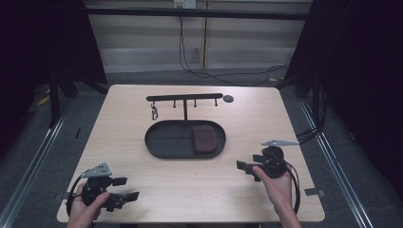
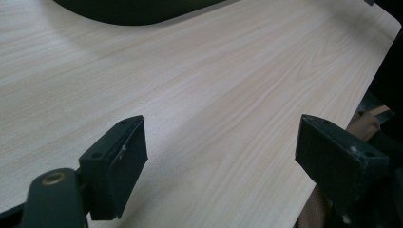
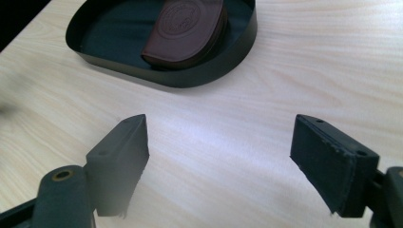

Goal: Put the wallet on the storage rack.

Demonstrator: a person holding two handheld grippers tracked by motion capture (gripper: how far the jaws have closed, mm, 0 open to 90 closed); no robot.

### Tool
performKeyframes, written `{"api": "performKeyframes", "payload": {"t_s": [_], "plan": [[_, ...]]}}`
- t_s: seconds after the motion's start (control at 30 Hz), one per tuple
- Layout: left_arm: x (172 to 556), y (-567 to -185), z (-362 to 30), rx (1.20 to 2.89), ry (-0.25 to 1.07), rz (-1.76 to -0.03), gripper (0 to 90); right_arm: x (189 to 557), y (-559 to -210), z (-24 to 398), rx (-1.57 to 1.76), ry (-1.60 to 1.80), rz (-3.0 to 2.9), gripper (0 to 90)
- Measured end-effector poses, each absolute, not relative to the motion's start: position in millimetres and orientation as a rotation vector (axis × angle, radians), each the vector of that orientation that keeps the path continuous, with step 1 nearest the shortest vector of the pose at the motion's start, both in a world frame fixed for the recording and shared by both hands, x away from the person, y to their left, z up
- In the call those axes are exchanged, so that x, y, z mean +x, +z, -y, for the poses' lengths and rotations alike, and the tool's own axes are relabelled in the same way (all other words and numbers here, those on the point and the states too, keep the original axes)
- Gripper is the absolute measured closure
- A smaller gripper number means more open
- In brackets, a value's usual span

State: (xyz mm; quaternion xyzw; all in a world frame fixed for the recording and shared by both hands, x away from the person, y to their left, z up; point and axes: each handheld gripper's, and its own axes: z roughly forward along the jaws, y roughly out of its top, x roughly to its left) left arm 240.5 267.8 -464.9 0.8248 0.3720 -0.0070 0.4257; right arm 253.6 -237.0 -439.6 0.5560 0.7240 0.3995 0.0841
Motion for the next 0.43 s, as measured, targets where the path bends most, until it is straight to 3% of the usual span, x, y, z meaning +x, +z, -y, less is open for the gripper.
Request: {"api": "performKeyframes", "payload": {"t_s": [0.43], "plan": [[240.5,-465.6,-267.0,2.069,-0.023,-0.926,17.6,220.8,-461.8,252.8,1.632,1.154,-2.113,19.4]]}}
